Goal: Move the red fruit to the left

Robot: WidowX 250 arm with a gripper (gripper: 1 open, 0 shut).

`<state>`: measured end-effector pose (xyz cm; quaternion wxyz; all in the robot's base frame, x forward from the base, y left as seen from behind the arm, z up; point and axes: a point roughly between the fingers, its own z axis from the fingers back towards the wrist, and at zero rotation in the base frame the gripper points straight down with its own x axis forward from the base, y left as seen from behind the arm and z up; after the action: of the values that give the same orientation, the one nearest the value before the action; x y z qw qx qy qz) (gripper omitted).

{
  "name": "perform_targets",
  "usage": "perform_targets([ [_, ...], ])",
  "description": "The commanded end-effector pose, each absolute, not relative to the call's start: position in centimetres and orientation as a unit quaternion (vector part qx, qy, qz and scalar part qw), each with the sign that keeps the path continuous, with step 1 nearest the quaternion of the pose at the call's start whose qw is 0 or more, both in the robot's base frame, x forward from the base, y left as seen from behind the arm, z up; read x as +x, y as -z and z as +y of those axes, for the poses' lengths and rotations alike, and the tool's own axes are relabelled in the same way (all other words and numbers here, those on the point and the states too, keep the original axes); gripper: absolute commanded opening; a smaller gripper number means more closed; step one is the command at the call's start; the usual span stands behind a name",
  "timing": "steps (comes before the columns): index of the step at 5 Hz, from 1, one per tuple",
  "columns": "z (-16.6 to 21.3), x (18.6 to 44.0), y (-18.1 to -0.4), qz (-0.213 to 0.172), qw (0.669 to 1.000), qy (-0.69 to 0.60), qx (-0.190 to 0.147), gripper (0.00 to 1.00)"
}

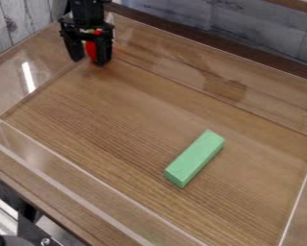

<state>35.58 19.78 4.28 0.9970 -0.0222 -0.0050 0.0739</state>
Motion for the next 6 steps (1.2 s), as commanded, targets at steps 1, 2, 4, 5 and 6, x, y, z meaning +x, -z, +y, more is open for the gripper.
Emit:
perform_targets([
  [1, 19.8, 35.2, -6.6, -0.020, 0.997, -0.068, -0.010, 1.00],
  [2, 18.6, 35.1, -7.0, -0.018, 0.997, -0.076, -0.017, 1.00],
  [4, 17.1, 35.3, -7.6, -0.015, 0.995, -0.094, -0.037, 1.00],
  [5, 17.6, 35.7, -6.6, -0.008, 0.993, -0.109, -0.037, 1.00],
  [6, 17.2, 36.3, -6.5, -0.001, 0.993, -0.110, -0.038, 1.00],
])
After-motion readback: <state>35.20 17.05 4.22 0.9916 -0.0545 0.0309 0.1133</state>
